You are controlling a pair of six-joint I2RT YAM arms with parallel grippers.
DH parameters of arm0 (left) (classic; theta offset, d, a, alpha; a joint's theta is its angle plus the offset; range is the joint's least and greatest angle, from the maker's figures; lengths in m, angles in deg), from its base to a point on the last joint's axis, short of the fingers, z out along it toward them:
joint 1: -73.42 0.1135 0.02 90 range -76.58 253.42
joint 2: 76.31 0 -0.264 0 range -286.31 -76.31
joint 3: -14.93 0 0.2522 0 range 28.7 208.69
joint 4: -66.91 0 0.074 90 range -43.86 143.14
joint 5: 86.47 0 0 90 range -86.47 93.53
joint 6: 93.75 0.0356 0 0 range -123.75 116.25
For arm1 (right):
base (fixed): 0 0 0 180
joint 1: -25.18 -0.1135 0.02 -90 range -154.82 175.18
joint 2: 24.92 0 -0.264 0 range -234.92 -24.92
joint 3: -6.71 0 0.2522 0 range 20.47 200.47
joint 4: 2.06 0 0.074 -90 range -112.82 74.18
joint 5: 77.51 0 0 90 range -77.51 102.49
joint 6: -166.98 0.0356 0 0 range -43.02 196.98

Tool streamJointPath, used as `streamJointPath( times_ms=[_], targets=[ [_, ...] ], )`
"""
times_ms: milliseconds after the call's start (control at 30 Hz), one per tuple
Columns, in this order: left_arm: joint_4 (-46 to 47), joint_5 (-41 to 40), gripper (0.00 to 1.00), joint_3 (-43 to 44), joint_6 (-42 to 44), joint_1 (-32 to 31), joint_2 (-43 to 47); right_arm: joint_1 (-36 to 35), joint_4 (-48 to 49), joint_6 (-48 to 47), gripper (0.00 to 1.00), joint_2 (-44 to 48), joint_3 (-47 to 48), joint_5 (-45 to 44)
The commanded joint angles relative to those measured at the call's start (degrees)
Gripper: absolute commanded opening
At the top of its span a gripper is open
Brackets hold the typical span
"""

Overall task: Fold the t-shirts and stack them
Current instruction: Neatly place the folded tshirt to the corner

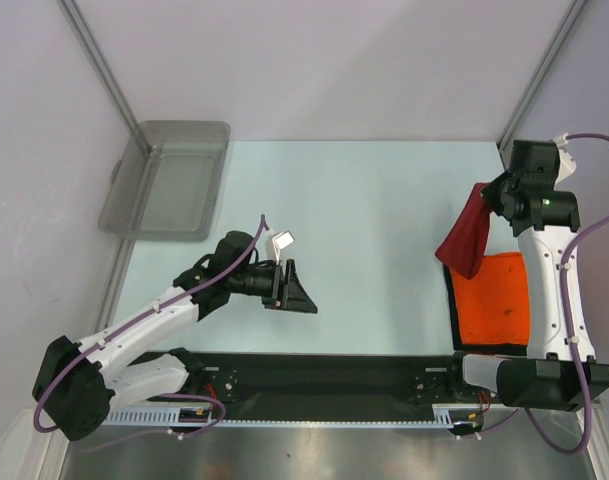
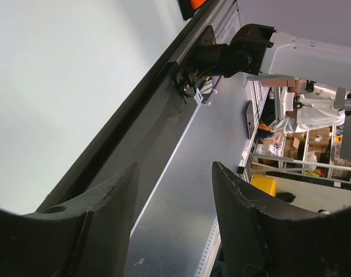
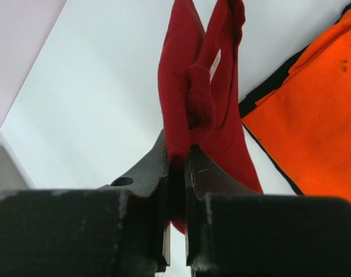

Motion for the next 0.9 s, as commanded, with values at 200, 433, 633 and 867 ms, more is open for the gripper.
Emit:
streamJointPath(
  times_ms=[200, 433, 633, 867],
  targets=[
    [1.11, 3.01, 0.59, -0.25, 1.96, 0.45, 0.00, 4.69, -0.09, 0.42, 0.00, 1.99, 3.82, 1.80],
    [2.87, 3.80, 0.58, -0.78, 0.91, 0.54, -0.61, 5.83, -1.59, 0.24, 0.00, 3.83, 2.95, 1.71],
    [3.31, 4.24, 0.58, -1.13, 0.91, 0.54, -0.53, 7.93, -1.94, -1.25, 0.00, 5.50, 0.93, 2.33],
    [3.22, 4.59, 0.58, -1.31, 0.73, 0.54, -0.26, 11.71, -0.45, -2.57, 0.00, 7.87, -3.99, 4.70]
  ],
)
